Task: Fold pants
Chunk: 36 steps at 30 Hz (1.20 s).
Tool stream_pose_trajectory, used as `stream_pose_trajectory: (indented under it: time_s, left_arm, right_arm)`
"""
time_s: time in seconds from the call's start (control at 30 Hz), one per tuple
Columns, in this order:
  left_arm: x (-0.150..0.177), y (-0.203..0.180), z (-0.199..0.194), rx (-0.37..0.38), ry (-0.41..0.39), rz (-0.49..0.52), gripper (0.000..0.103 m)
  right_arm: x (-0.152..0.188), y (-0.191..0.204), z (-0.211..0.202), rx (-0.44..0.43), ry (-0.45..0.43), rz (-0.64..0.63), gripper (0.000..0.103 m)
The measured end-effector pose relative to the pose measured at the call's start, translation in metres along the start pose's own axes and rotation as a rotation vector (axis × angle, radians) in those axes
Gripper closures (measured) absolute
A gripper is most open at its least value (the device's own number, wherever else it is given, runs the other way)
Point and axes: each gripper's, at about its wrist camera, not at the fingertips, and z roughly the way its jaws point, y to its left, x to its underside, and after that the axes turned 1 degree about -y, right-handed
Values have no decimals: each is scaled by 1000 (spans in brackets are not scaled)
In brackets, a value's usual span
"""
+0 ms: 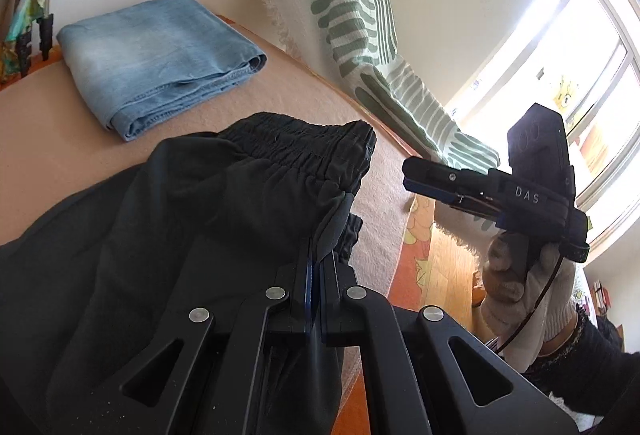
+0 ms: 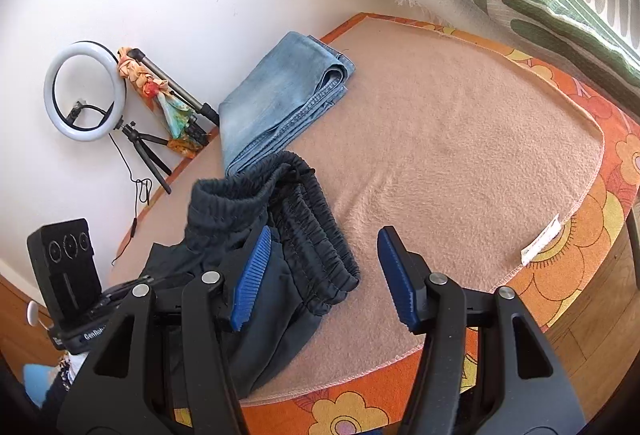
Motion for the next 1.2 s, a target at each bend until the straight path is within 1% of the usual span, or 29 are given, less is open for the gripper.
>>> stream_pose_trajectory:
  time_s: [0.1,0.2,0.3,0.4,0.47,0.6,0.67,0.7,0.8,0.83,0.9,1.0,1.03,1.1,1.13,1.2]
  left_arm:
    - [10,-8,23,-9,52,21,102]
    - [16,-17,37,-28,77,55,102]
    - [20,-23,40,-41,86,83,102]
    - [22,-27,38,-43,78,90,102]
    - [23,-27,36,-35,72,77,102]
    - [25,-25,39,-30,68,59,102]
    - [26,-25,38,-24,61,44,102]
    - [26,-24,38,-16,60,32,102]
    - [26,-25,38,-13,65,36,102]
    - [27,-26,38,-10,68,37,102]
    - [28,-26,40,-6,71,31,102]
    - [31,-28,43,-6,81,29,102]
    - [31,-29,45,-5,88,30,102]
    - [32,-30,42,-14,91,27,102]
    - [32,-31,40,-13,101,27,102]
    - [34,-33,29,-24,111,41,94]
  right_arm:
    - [-1,-5,7,-26,30,23,44]
    - [1,-9,17,-36,68,49,44]
    - [6,-13,31,-32,112,65,44]
    - [13,-20,43,-40,155,120,44]
    - [18,-27,49,-80,184,190,44]
    - [25,-34,56,-141,203,287,43]
    - [31,-38,59,-194,213,356,43]
    - [33,-38,61,-210,220,372,43]
    - [35,-31,67,-171,220,331,40]
    - [36,-29,69,-170,208,324,40]
    - [34,-24,70,-162,188,305,34]
    - [32,-15,74,-130,159,263,34]
    - [32,-12,75,-106,153,242,36]
    - [32,-8,78,-65,154,203,57]
    - [32,-7,78,-58,147,195,60]
    - [31,-9,76,-56,134,194,73]
